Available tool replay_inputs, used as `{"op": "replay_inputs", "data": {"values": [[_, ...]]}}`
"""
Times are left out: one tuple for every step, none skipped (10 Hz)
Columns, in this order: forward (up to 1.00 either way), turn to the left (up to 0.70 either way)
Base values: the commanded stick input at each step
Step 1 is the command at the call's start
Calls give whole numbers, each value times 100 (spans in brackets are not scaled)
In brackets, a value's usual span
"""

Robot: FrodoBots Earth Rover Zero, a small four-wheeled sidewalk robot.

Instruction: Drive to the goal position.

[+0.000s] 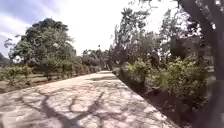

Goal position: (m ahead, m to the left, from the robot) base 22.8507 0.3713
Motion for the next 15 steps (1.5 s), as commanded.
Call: {"op": "replay_inputs", "data": {"values": [[70, 0], [70, 0], [70, 0], [70, 0], [70, 0], [70, 0], [70, 0], [70, 0], [70, 0], [70, 0], [70, 0], [70, 0], [70, 0], [70, 0], [70, 0]]}}
